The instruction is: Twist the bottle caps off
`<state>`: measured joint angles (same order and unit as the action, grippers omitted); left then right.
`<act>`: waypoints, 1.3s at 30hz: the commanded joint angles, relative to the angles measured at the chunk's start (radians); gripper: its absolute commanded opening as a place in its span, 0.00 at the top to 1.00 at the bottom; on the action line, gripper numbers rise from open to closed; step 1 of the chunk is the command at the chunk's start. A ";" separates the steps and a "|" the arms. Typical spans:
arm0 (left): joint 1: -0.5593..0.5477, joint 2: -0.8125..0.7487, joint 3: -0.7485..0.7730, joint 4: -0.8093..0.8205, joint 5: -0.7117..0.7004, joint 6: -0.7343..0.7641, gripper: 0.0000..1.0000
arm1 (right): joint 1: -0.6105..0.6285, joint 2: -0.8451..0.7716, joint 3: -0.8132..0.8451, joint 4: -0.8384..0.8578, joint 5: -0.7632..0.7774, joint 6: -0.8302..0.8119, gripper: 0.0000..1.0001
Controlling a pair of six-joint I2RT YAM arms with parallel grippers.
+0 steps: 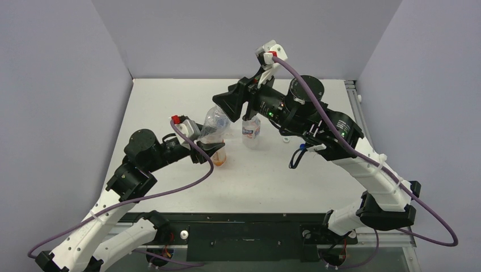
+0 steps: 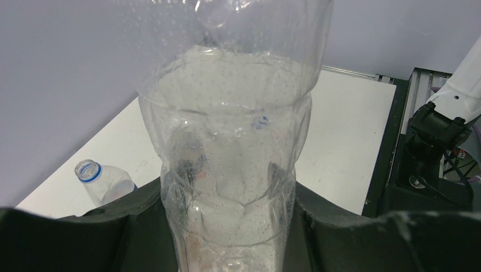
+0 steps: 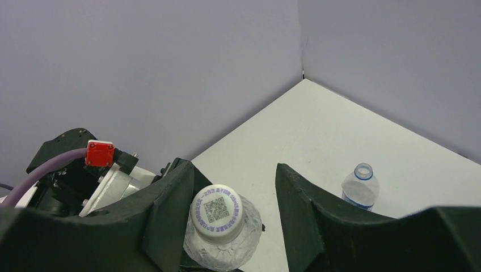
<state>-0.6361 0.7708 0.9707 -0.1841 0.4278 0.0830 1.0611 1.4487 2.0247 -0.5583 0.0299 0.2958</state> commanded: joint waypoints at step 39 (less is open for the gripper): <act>-0.004 0.023 0.087 0.145 0.553 -0.326 1.00 | -0.126 -0.137 -0.103 0.109 -0.733 -0.124 0.60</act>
<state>-0.6426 0.8024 1.0107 -0.0856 0.9798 -0.2440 0.9413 1.3529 1.9335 -0.4576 -0.7849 0.1864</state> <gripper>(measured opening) 0.462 0.302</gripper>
